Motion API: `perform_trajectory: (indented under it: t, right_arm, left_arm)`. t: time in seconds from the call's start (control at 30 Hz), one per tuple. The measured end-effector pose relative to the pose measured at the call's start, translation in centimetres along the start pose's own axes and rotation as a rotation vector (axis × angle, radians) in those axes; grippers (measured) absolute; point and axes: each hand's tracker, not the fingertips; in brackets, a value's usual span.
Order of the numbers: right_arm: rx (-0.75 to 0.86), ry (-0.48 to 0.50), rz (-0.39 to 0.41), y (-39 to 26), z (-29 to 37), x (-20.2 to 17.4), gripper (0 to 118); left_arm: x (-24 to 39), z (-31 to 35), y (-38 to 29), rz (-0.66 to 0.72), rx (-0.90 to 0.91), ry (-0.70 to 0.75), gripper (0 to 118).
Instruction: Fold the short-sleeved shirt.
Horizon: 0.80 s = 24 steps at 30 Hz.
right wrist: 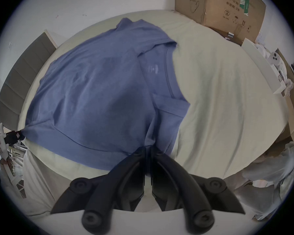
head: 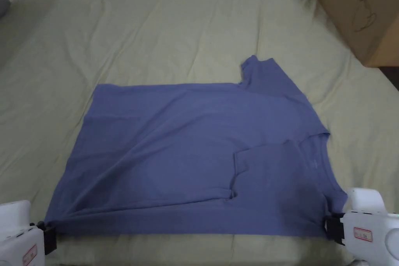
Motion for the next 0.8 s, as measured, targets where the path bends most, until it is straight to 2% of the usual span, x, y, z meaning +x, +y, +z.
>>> perform_trajectory:
  t: [0.1, 0.2, 0.37, 0.57, 0.73, 0.8]
  right_arm:
    - [0.03, -0.004, 0.027, 0.5, 1.6, -0.2, 4]
    - [0.056, 0.005, 0.015, 1.5, 3.2, 0.1, 4]
    - [0.123, 0.037, -0.104, 4.7, 4.0, 1.3, 4]
    - [0.111, 0.031, -0.159, 10.9, 0.3, 2.4, 4]
    - [0.068, -0.012, -0.17, 14.6, -4.4, 2.4, 4]
    - [0.061, -0.014, -0.161, 15.2, -5.7, 2.3, 4]
  left_arm:
    - [-0.2, 0.3, 0.1, -0.007, -0.001, -0.003, 4]
    - [-0.2, 1.2, 0.9, -0.012, 0.001, -0.01, 4]
    - [0.4, 2.5, 5.1, -0.052, 0.037, -0.042, 4]
    - [1.6, -1.3, 12.5, -0.098, 0.059, -0.042, 4]
    - [2.6, -6.4, 16.4, -0.106, 0.0, -0.003, 4]
    - [2.1, -8.3, 16.9, -0.067, -0.038, -0.009, 5]
